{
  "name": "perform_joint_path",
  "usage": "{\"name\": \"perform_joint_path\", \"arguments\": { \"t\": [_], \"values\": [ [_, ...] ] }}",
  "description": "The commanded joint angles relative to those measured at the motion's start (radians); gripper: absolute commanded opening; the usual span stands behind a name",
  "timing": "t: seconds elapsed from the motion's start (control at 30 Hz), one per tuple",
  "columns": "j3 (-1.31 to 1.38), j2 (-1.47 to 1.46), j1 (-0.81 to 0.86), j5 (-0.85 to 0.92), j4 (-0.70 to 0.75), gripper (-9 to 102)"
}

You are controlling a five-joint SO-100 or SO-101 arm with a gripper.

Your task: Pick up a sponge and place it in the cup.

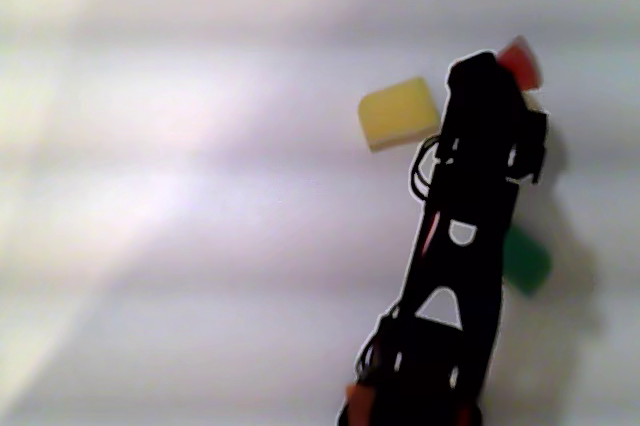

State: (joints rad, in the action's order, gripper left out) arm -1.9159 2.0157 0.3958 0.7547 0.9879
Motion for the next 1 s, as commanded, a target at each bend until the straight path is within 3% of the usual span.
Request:
{"name": "perform_joint_path", "arguments": {
  "t": [0.0,0.3,0.53,0.6,0.83,0.9,0.97],
  "values": [
    [-0.005,0.029,0.014,0.009,-0.005,9],
    [-0.032,0.048,-0.003,-0.025,-0.011,33],
    [-0.044,0.074,-0.008,-0.04,-0.015,35],
    [-0.049,0.084,-0.011,-0.054,-0.026,33],
    [-0.092,0.193,-0.034,-0.155,-0.083,8],
    [-0.124,0.238,-0.052,-0.215,-0.077,0],
    [-0.161,0.284,-0.087,-0.356,-0.078,0]
  ]
}}
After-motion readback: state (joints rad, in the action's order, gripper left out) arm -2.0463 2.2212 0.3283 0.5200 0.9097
